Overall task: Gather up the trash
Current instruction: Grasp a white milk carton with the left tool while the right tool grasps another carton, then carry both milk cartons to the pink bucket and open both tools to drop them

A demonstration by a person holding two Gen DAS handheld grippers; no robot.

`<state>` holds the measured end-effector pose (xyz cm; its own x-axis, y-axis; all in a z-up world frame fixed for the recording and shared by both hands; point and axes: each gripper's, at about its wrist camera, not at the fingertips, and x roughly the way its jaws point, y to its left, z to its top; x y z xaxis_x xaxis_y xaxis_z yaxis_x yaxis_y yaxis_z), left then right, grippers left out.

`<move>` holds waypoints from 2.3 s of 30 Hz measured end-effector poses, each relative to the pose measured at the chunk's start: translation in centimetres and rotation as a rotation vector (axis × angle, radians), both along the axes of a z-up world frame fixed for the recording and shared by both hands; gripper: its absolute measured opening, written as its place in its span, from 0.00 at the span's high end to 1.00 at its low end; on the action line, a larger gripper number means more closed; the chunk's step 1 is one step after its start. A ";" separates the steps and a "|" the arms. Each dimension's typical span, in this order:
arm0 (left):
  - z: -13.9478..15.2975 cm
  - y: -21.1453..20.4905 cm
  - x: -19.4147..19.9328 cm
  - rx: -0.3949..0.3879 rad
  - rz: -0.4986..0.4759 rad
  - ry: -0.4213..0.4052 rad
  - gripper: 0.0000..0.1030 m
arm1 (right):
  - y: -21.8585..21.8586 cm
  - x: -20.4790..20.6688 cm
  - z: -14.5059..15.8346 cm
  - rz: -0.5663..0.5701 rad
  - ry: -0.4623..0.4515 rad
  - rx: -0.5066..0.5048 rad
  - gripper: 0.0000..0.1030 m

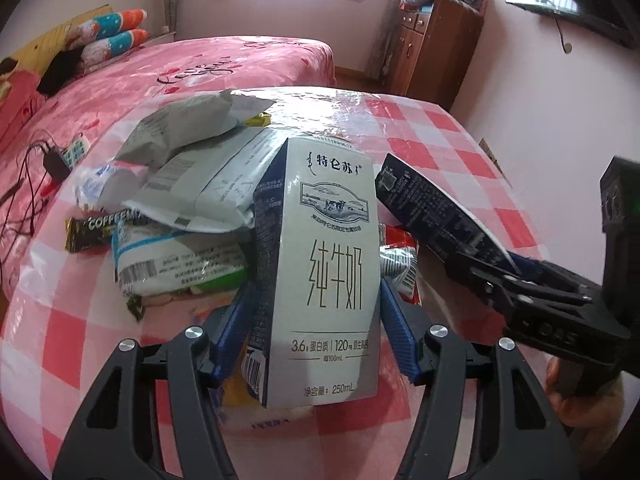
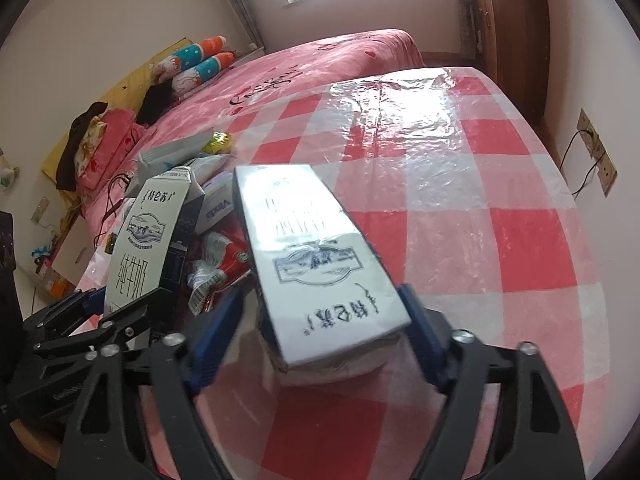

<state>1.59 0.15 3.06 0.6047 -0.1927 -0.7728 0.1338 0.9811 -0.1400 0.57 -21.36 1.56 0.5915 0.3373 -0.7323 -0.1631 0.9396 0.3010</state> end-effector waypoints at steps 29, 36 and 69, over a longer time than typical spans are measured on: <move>2.4 15.2 -13.2 -0.050 0.167 -0.084 0.39 | 9.0 -11.7 4.3 0.141 -0.042 0.201 0.39; 2.1 23.3 -16.8 -0.025 0.350 -0.070 0.39 | 18.9 -12.7 5.7 0.377 -0.011 0.204 0.39; -5.5 41.4 -27.6 0.017 0.777 0.004 0.20 | 42.9 -15.8 1.2 0.780 0.129 0.024 0.22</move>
<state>-26.01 41.50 -2.45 0.5591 0.2973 -0.7740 -0.5934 0.7954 -0.1232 -15.20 21.57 2.74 0.0889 0.6364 -0.7662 -0.7347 0.5613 0.3810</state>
